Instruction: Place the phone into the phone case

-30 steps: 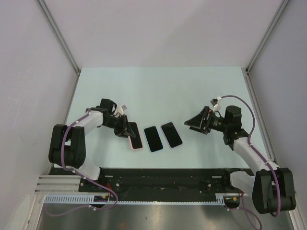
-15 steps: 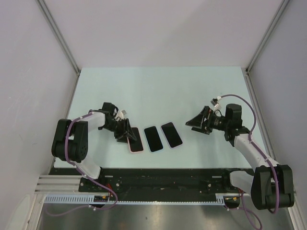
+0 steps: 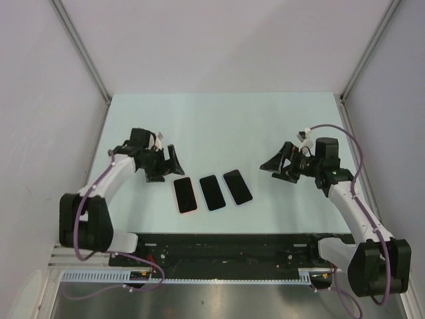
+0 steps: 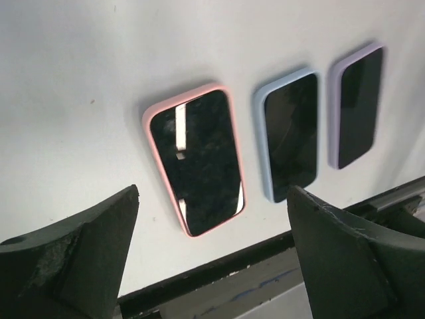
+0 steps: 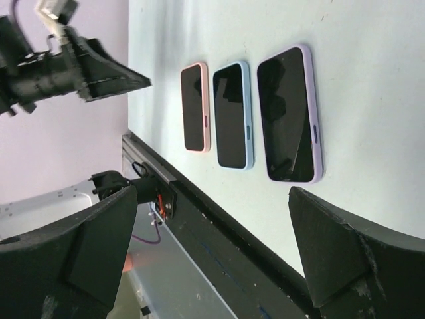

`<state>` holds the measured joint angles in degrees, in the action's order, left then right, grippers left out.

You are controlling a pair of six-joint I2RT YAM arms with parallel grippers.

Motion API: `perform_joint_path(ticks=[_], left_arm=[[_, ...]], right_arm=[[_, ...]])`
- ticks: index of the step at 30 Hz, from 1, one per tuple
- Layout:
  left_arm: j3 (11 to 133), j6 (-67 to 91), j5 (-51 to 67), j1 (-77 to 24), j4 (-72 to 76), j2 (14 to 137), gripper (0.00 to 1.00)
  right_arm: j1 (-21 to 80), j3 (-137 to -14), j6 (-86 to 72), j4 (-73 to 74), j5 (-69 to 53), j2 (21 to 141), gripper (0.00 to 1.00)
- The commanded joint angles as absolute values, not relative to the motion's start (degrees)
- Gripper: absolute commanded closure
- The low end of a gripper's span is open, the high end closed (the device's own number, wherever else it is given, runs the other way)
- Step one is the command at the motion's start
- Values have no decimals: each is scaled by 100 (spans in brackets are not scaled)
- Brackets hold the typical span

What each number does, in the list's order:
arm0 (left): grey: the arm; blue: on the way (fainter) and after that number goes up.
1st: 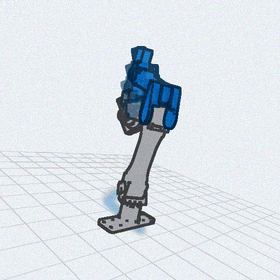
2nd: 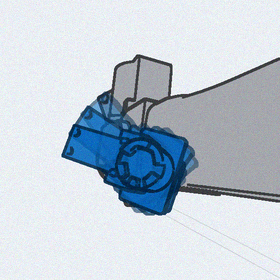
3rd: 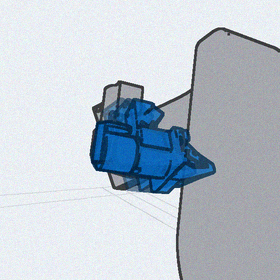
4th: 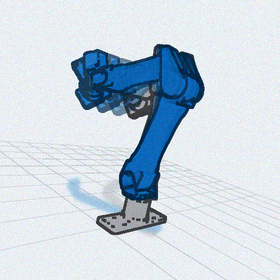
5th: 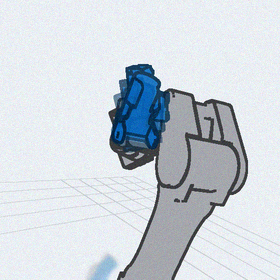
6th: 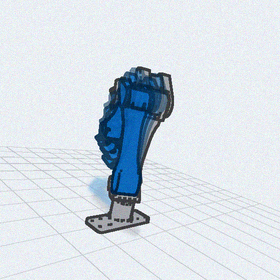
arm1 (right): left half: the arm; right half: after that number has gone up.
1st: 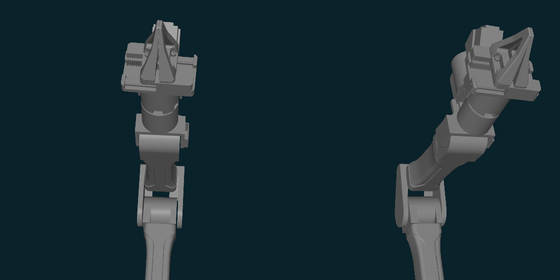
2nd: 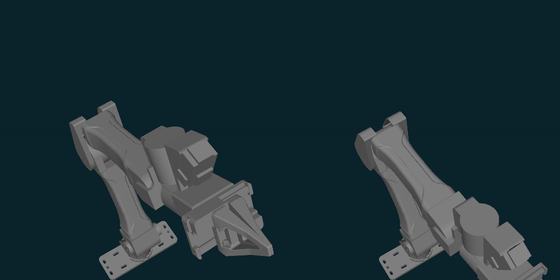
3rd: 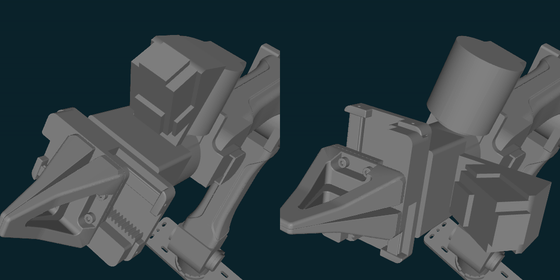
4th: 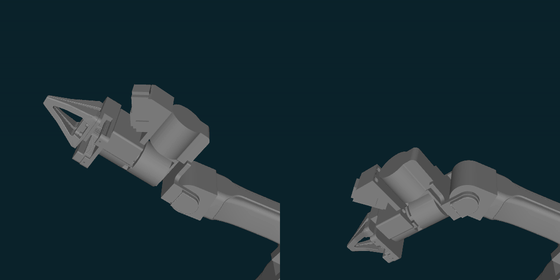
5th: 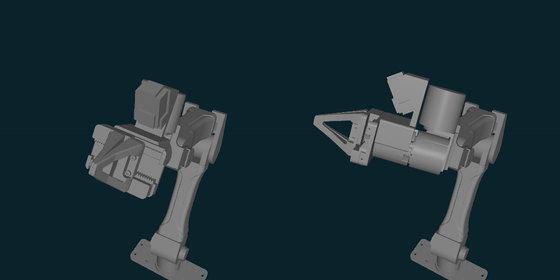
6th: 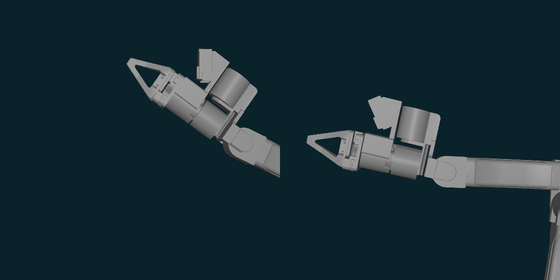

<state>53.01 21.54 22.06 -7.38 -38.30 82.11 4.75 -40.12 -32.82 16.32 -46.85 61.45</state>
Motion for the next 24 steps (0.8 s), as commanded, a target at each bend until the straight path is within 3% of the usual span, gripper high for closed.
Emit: perform_joint_path(ticks=[1,6,9,12,13,14,15,18,24], left_arm=[[5651,2153,2204,-791,-3623,7147,3],[5581,2144,2873,-852,-3226,6006,1],[5319,2223,3260,-853,-2736,5513,7],[4775,2662,3199,-853,-2593,5536,31],[4633,2733,3243,-861,-2593,5624,51],[4501,2899,3200,-861,-2619,5721,62],[4230,2944,3164,-853,-2663,5861,79],[3772,3032,2875,-905,-2689,5976,100],[3735,3366,2119,-1554,-2970,6503,100]], right_arm=[[475,-4622,-3111,2223,-4185,5705,0],[466,-4983,-3173,2303,-3982,5406,0],[457,-5089,-3225,2276,-3920,5195,0],[457,-5080,-3287,2241,-3754,5063,0],[457,-5089,-3287,2250,-3744,5063,0],[457,-5089,-3261,2259,-3735,5071,0],[457,-5089,-3243,2276,-3744,5097,0],[457,-5080,-3182,2417,-3700,5150,0],[439,-5080,-2962,2522,-3683,5212,0]])
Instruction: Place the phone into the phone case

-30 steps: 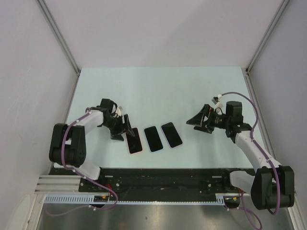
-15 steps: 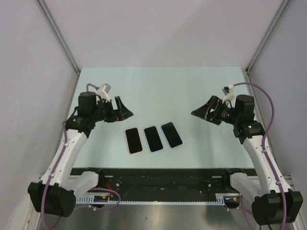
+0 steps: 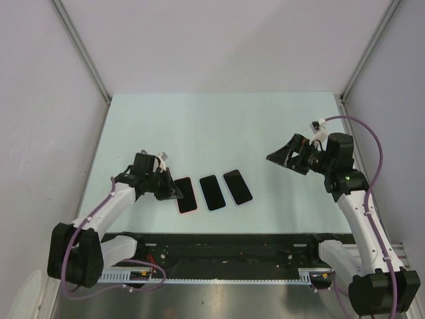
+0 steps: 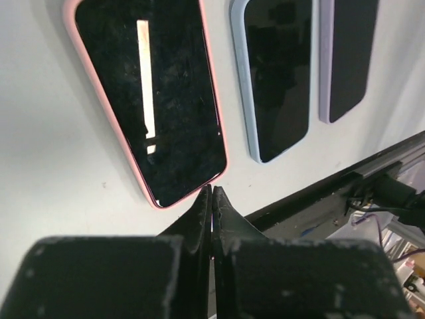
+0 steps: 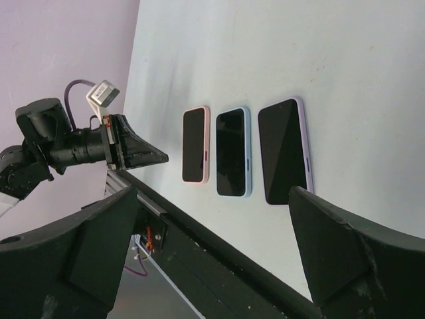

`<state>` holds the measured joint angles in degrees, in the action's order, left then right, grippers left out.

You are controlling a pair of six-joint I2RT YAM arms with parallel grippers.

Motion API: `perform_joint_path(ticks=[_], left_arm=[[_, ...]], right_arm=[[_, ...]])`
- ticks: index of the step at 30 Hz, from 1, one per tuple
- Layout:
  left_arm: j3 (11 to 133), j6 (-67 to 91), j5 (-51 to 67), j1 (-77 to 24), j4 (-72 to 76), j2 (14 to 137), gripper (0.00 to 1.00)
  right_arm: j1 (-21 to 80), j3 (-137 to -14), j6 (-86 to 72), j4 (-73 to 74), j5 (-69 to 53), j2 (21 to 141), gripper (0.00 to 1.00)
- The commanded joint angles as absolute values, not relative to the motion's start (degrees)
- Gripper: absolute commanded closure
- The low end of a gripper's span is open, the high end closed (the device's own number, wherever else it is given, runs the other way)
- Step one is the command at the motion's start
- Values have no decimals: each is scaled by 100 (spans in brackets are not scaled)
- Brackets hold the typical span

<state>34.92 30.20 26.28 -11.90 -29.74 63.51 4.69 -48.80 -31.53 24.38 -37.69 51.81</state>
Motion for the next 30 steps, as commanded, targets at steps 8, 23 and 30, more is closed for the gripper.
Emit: perform_joint_path(ticks=[8,23,30], left_arm=[[3683,3946,1697,-1951,-3242,6996,100],[3480,4386,476,-2417,-3436,7409,100],[3332,4640,18,-2724,-3709,7409,100]], right_arm=[[404,-5089,-2804,2610,-3788,5440,0],[44,-5089,-2452,2953,-4034,5335,0],[-237,-5089,-2435,3067,-4131,5361,0]])
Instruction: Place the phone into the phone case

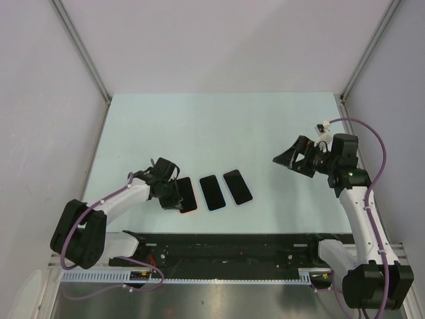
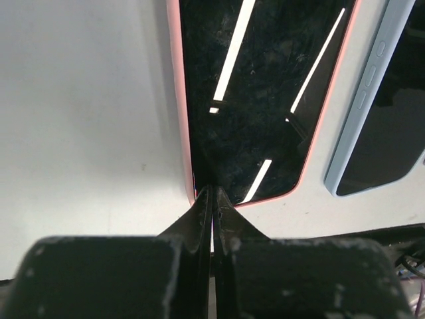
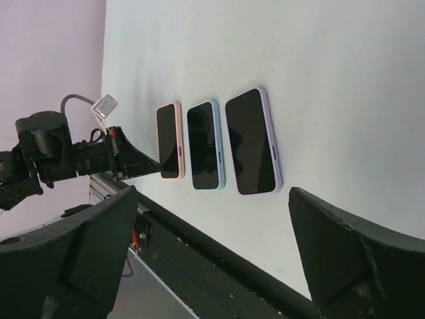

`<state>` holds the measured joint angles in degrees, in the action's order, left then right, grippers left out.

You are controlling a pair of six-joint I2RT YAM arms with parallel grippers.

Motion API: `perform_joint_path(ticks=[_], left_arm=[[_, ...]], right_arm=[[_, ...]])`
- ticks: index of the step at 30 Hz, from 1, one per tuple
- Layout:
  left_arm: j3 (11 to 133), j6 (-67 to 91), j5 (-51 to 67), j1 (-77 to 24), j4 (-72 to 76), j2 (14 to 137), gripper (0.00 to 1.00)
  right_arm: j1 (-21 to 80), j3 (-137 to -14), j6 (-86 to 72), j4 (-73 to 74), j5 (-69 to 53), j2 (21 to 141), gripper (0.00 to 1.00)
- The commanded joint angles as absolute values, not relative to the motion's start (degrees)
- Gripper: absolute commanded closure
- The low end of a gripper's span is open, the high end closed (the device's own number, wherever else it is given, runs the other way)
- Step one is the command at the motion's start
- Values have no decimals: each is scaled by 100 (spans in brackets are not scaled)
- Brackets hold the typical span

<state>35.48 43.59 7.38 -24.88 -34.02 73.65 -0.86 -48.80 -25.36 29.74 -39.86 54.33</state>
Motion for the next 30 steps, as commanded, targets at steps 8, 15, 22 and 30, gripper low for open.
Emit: perform_joint_path(ticks=[8,15,22,30], left_arm=[[3706,4475,123,-2848,-3691,7392,100],[6141,3263,52,-2848,-4333,6865,96],[6717,2672,649,-2848,-3263,5515,43],[5915,2347,931,-2848,-2399,4412,0]], right_arm=[[-308,-5089,-2479,3076,-4245,5440,1],[-308,-5089,-2812,2814,-4473,5371,0],[-308,-5299,-3182,2400,-4588,5063,0],[-343,-5511,-3243,2189,-4693,4448,0]])
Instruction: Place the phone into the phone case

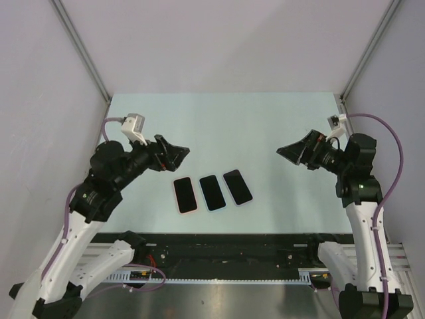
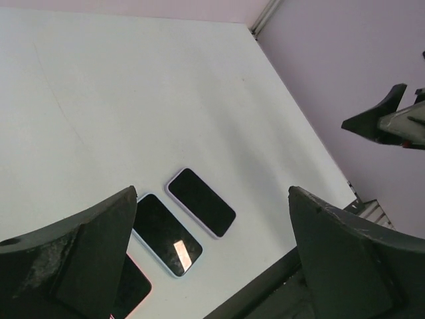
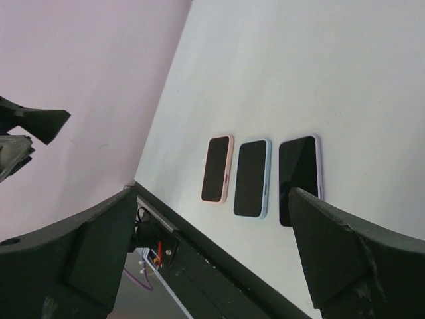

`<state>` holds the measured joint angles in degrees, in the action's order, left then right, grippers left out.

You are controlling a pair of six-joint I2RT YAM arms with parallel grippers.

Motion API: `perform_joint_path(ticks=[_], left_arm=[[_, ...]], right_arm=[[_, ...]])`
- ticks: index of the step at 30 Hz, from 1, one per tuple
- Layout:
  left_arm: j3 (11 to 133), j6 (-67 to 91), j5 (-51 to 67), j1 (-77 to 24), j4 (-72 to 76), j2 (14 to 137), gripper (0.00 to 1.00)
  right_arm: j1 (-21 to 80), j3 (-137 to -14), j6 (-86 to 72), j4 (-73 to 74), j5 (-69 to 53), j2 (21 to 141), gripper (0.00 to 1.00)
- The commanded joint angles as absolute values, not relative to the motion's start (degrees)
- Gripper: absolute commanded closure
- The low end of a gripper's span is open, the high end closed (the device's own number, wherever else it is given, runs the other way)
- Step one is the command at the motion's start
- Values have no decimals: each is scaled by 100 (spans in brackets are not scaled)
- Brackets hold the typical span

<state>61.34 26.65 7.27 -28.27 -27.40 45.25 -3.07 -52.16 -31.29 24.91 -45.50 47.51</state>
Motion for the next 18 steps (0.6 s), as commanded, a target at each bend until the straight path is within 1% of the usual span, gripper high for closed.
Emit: perform_joint_path(ticks=[1,6,18], left_arm=[[5898,2303,975,-2848,-2426,4395,0],[5520,2004,1002,-2848,-2145,3991,0],[5256,2004,1143,-2848,-1820,4043,0]], right_arm=[[-343,-5511,-3252,2180,-4702,4395,0],[-334,-5511,-3173,2373,-4405,4149,0],[-334,-5511,-2839,2558,-4078,4087,0]])
